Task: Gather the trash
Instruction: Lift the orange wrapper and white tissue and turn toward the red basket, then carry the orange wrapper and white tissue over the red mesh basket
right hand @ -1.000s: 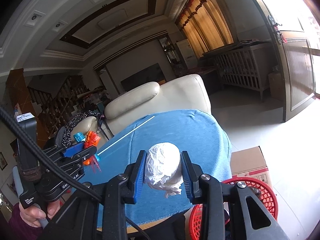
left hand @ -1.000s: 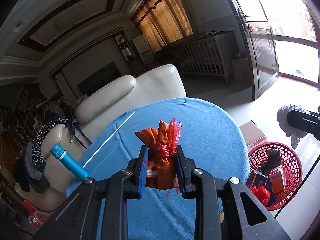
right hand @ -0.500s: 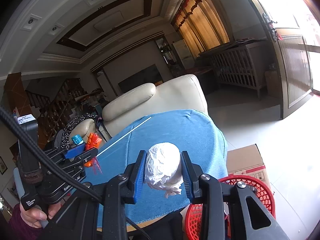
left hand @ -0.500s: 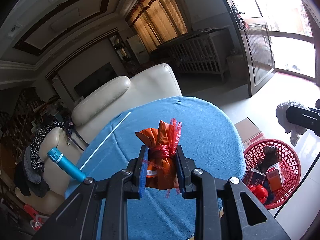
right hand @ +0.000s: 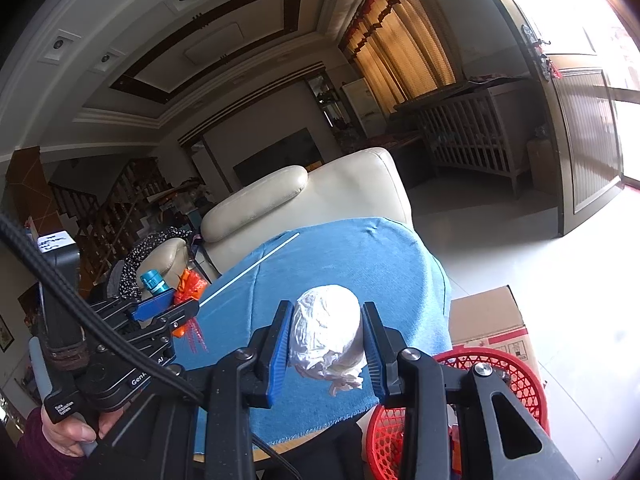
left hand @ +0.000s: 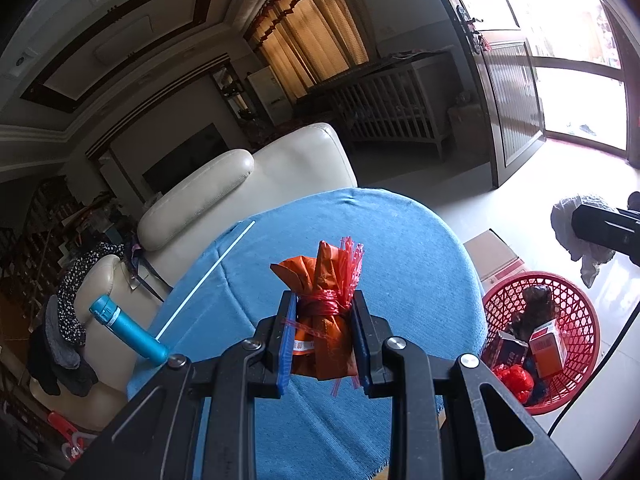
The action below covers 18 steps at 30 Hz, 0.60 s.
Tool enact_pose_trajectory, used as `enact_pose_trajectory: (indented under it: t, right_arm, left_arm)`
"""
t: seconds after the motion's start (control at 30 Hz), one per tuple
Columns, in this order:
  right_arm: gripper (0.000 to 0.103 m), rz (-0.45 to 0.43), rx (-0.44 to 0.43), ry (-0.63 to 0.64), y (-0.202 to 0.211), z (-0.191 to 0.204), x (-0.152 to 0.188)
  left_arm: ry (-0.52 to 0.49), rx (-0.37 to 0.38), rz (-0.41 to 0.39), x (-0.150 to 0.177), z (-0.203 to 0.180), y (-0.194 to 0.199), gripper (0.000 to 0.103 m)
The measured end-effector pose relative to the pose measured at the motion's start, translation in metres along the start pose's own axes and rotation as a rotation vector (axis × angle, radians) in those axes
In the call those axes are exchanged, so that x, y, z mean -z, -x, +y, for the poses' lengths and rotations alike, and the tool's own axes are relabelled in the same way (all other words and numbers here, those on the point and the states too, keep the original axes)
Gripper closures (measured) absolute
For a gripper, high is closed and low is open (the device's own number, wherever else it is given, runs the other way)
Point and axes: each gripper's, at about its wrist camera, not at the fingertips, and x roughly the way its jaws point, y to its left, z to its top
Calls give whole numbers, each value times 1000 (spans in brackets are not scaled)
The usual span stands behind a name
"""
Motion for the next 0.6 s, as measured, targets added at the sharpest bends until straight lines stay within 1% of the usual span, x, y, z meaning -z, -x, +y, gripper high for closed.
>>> enact_pose_trajectory:
  t: [0.6]
  right_arm:
    - [67, 16, 12, -15, -1, -8, 1]
  left_arm:
    - [-20, 36, 25, 2, -6, -7, 75]
